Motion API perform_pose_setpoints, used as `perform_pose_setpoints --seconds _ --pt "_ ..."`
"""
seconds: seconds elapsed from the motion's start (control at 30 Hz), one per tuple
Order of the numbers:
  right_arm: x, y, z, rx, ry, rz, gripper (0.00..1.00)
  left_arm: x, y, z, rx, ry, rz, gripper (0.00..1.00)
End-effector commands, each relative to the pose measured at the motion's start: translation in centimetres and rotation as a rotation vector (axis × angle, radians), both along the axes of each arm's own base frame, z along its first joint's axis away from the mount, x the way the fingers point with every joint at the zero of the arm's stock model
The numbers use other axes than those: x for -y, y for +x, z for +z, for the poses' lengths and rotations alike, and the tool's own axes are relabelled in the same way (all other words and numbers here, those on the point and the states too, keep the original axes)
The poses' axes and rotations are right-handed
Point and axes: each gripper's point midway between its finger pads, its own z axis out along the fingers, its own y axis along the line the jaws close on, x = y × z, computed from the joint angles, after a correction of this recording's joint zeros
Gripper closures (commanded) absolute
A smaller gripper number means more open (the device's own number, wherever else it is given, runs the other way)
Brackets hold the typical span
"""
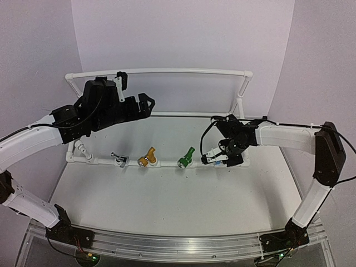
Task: Install the water faucets
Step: Screw the water faucet onto the adaptor.
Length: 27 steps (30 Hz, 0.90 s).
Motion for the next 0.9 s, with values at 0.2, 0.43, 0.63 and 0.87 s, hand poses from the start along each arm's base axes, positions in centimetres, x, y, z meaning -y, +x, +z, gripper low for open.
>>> perform_pose_setpoints --seconds 0.2,0.43,0.63,0.87 --pt "2.8 -1.7 -1.8 -0.11 0.07 -0.264 1.0 -0.5 0.3 2.2 0.056 -0.033 0.019 0.01" --pt "3.8 -2.2 -2.2 -0.063 0.058 -0.237 1.0 -0.3 0.4 2.3 0.058 -0.019 0.014 0.0" --pt "1.9 0.3 -0.7 -0.044 0.129 -0.289 1.0 0.2 0.7 2.4 0.062 -0.021 0.005 0.01" --pt "1.1 -0.4 -0.7 -0.021 0.032 -0.147 1.0 0.2 0.6 2.2 0.06 -0.023 0.004 0.01"
